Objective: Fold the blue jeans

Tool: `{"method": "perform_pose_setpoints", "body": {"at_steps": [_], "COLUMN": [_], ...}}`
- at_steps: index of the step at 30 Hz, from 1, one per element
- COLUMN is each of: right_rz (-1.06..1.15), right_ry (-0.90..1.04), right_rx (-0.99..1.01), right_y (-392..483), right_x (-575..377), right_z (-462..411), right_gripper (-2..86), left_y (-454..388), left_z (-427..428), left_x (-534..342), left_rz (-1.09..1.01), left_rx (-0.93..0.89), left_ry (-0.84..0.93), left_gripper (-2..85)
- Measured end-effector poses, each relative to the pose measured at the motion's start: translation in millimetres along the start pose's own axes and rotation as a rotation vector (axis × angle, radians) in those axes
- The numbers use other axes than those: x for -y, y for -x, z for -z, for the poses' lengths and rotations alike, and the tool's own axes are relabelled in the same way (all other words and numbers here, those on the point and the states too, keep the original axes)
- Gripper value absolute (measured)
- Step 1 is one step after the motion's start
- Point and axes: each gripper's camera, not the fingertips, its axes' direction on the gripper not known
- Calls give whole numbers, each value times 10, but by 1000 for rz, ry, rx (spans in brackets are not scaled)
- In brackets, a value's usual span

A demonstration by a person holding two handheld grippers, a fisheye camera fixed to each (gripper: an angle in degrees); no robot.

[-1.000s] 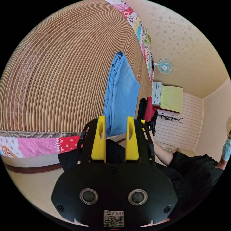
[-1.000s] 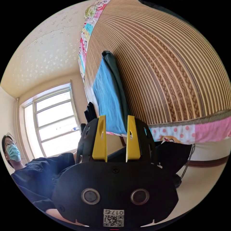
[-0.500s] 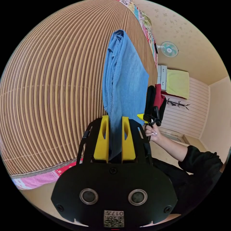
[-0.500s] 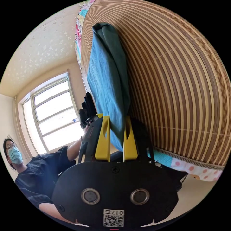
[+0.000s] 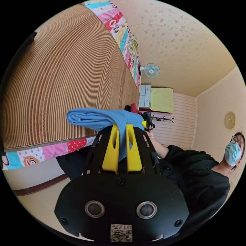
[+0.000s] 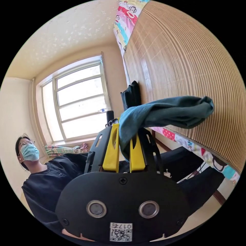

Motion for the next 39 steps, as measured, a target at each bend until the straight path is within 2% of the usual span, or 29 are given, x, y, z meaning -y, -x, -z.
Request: {"method": "perform_pose_setpoints", "body": {"at_steps": [5, 8, 10, 13, 18, 21, 25, 27, 29, 31, 33, 34, 37, 39], "right_rz": [153, 319, 355, 247, -6, -60, -124, -183, -255, -287, -283, -275, -311, -422], "right_ry": [116, 149, 151, 175, 312, 348, 336, 249, 67, -82, -215, -283, -403, -486], "right_rx": [100, 104, 119, 47, -283, -373, -587, -678, -795, -866, -929, -971, -1084, -1234], "right_y": [1108, 1861, 2156, 2177, 1420, 1069, 778, 777, 982, 1271, 1618, 1831, 2209, 2346], "right_x": [692, 1061, 1256, 1552, 1669, 1572, 1536, 1543, 1482, 1356, 1146, 971, 430, 54], "right_z": [-1179, -1971, -2428, -3218, -4021, -3816, -2754, -2050, -1074, -417, 117, 378, 778, 894], "right_gripper": [45, 47, 48, 55, 66, 57, 28, 18, 10, 8, 7, 6, 4, 4], "left_y": [-385, -670, -711, -303, 1296, 1848, 2172, 2258, 2285, 2259, 2147, 2130, 2179, 1975], "left_z": [1259, 2038, 2380, 2719, 2621, 2130, 1351, 797, 381, -2, -484, -596, -1129, -1631], "left_x": [-117, -211, -247, -243, -560, -867, -1210, -1401, -1486, -1504, -1371, -1275, -465, 221], "left_rz": [-110, -187, -191, -23, 485, 552, 518, 497, 498, 516, 504, 465, 227, -46], "left_rx": [77, 177, 240, 346, 467, 456, 478, 514, 543, 620, 781, 799, 754, 889], "left_ry": [-145, -249, -294, -334, -453, -539, -656, -733, -774, -805, -854, -845, -617, -416], "left_gripper": [48, 48, 50, 68, 102, 101, 98, 90, 83, 75, 58, 53, 18, 8]}}
